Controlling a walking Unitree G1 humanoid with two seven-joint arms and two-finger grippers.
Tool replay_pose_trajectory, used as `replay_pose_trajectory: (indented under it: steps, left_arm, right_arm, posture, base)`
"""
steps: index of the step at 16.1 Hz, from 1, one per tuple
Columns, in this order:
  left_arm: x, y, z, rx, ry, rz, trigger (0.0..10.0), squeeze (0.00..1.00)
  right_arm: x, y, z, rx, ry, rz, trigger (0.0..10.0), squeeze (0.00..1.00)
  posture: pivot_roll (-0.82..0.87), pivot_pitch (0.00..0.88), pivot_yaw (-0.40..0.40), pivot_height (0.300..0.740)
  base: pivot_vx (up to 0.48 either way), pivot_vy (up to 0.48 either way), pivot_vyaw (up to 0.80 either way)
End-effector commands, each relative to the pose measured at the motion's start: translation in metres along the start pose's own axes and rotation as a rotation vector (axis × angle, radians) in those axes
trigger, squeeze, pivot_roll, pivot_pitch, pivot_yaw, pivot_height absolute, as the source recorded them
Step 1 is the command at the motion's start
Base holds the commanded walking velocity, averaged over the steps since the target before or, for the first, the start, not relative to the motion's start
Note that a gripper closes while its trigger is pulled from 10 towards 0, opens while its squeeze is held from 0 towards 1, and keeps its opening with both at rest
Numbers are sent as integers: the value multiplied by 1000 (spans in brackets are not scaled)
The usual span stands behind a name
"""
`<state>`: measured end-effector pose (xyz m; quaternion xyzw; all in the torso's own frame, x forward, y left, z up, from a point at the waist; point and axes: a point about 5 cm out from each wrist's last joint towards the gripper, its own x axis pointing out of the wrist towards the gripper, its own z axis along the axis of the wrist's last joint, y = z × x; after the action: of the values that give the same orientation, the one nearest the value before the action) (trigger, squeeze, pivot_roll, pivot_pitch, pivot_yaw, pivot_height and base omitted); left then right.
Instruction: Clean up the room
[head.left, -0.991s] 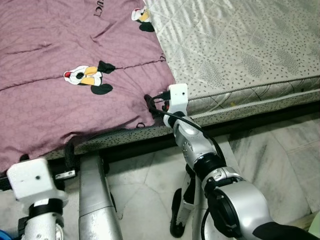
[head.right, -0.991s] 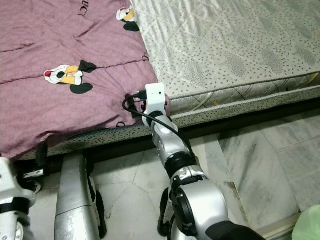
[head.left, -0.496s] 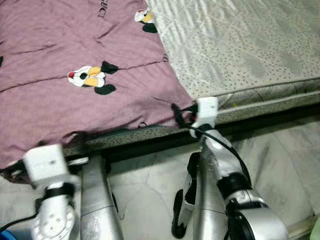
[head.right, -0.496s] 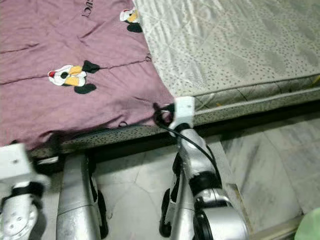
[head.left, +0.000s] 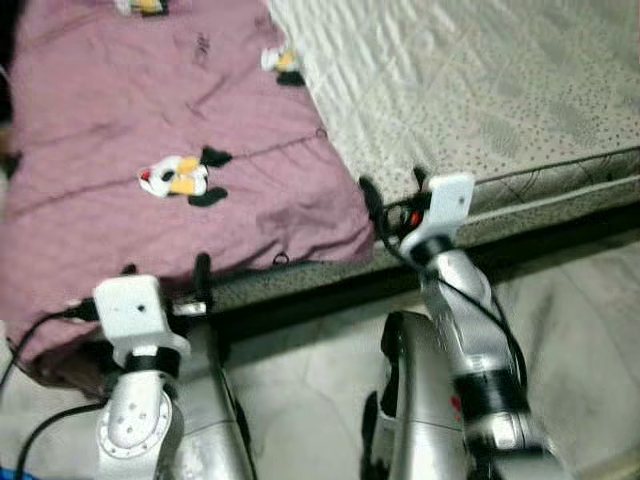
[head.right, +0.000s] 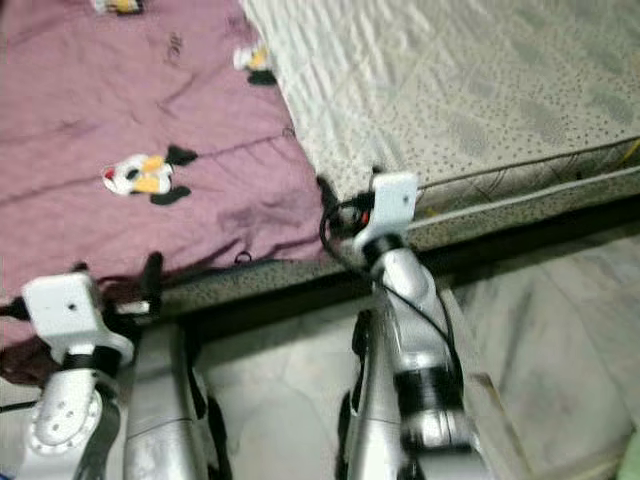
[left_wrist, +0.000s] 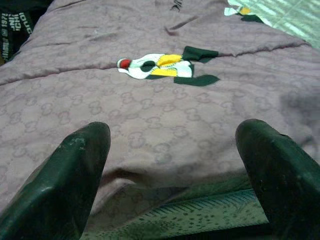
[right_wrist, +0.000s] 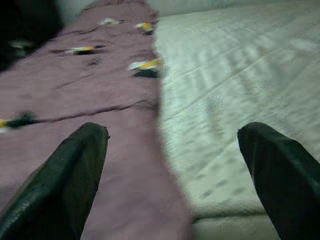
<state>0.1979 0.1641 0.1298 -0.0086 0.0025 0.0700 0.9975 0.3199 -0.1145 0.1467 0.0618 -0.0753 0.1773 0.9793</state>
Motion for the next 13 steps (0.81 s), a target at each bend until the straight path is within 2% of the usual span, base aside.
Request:
replay_pose_trajectory:
  steps: [1, 13]
  left_arm:
    - [0, 0, -4, 9, 9, -10, 10000, 0]
    - [1, 0, -4, 15, 5, -11, 10000, 0]
  right_arm:
    - [-2, 6, 6, 16, 4, 49, 10000, 0]
    - [-4, 6, 8, 7, -3, 68, 10000, 0]
  posture:
    - [36, 74, 15, 495]
    - [33, 69, 18, 495]
  base:
    - [0, 0, 0]
    - [0, 0, 0]
